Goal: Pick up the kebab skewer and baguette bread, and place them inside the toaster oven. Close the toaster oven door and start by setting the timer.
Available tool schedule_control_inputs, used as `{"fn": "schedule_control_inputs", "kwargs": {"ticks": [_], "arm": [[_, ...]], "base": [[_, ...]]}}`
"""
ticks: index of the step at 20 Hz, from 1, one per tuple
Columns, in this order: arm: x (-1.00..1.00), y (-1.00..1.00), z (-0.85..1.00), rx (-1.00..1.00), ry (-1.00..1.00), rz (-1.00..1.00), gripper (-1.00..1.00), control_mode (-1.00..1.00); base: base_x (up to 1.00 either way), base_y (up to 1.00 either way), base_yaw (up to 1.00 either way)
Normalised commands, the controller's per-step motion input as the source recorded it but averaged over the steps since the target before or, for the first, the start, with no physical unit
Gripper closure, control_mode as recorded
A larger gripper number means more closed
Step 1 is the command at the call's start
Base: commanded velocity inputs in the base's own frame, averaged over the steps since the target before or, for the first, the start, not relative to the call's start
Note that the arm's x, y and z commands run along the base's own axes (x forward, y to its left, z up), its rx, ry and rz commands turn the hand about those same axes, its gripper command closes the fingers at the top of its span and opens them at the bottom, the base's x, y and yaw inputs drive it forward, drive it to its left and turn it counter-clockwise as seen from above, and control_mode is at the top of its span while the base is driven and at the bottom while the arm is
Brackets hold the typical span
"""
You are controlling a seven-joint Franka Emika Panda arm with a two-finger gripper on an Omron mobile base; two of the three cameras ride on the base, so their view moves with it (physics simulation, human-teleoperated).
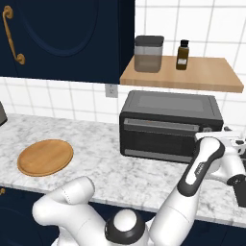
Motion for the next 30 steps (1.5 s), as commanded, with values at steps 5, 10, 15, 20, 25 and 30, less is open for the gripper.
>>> {"fn": "schedule_control_inputs", "kwargs": {"ticks": [5, 10, 15, 20, 25, 30], "arm": [[0.00, -0.07, -0.06, 0.00, 0.00, -0.07, -1.00, -1.00], [0.00, -0.02, -0.06, 0.00, 0.00, -0.11, -1.00, -1.00], [0.03, -0.08, -0.15, 0.00, 0.00, -0.10, -1.00, -1.00], [0.01, -0.18, -0.19, 0.00, 0.00, -0.07, -1.00, -1.00], [0.00, -0.27, -0.25, 0.00, 0.00, -0.03, -1.00, -1.00], [0.00, -0.27, -0.22, 0.00, 0.00, -0.01, -1.00, -1.00]], "base": [[0.00, 0.00, 0.00], [0.00, 0.00, 0.00], [0.00, 0.00, 0.00], [0.00, 0.00, 0.00], [0.00, 0.00, 0.00], [0.00, 0.00, 0.00]]}}
